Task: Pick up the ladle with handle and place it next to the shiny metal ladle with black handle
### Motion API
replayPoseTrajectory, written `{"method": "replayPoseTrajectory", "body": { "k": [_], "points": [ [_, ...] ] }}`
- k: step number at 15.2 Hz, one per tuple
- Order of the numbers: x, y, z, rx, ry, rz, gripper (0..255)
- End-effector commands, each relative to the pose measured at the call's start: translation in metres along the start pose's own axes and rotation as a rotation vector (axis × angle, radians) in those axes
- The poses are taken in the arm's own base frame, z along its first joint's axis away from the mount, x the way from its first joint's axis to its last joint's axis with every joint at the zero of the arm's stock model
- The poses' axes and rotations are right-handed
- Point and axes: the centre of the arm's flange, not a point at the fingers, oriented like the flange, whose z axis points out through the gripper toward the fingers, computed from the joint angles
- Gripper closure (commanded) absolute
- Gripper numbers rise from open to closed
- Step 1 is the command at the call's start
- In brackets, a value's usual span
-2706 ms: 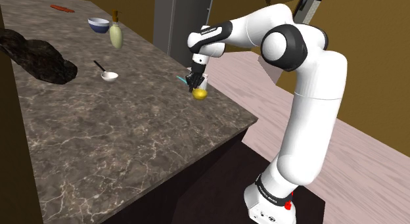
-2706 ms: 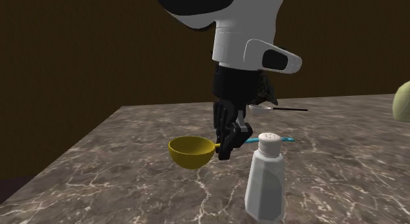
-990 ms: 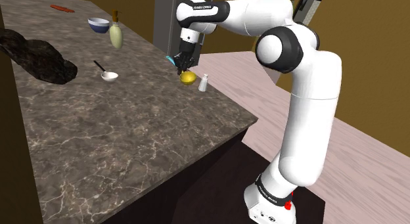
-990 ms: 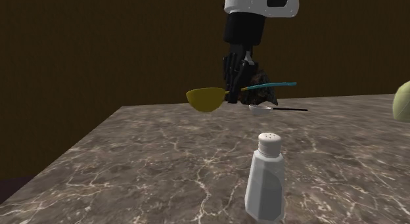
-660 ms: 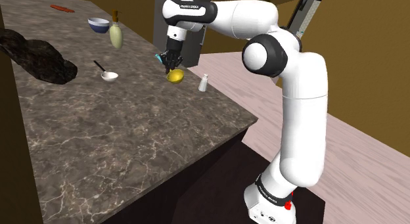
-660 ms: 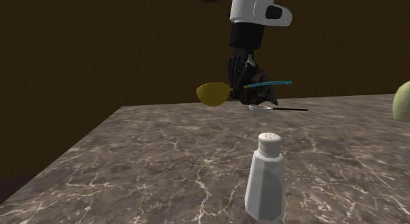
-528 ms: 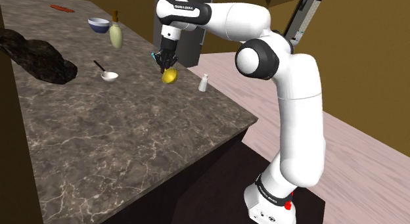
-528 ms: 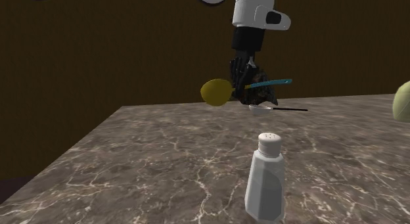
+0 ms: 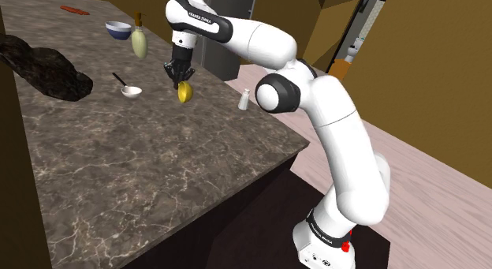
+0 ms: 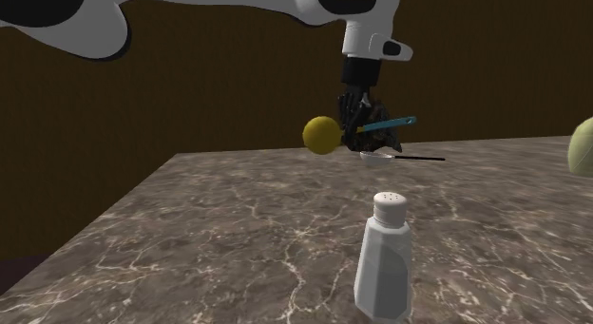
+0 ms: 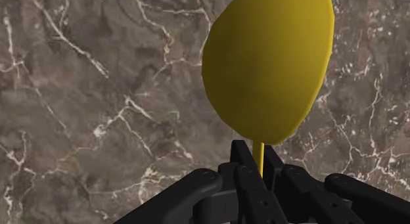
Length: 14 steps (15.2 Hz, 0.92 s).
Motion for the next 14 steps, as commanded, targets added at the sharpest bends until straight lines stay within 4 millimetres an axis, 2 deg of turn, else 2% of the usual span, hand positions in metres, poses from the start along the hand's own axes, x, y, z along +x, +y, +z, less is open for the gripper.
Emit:
{"method": "replayPoseTrajectory", "body": {
  "k": [1,14],
  "points": [
    [0.001,-0.001,0.01,0.0,0.001,0.0,255],
    [0.007,0.01,0.078,0.0,0.001,0.0,255]
  ]
}}
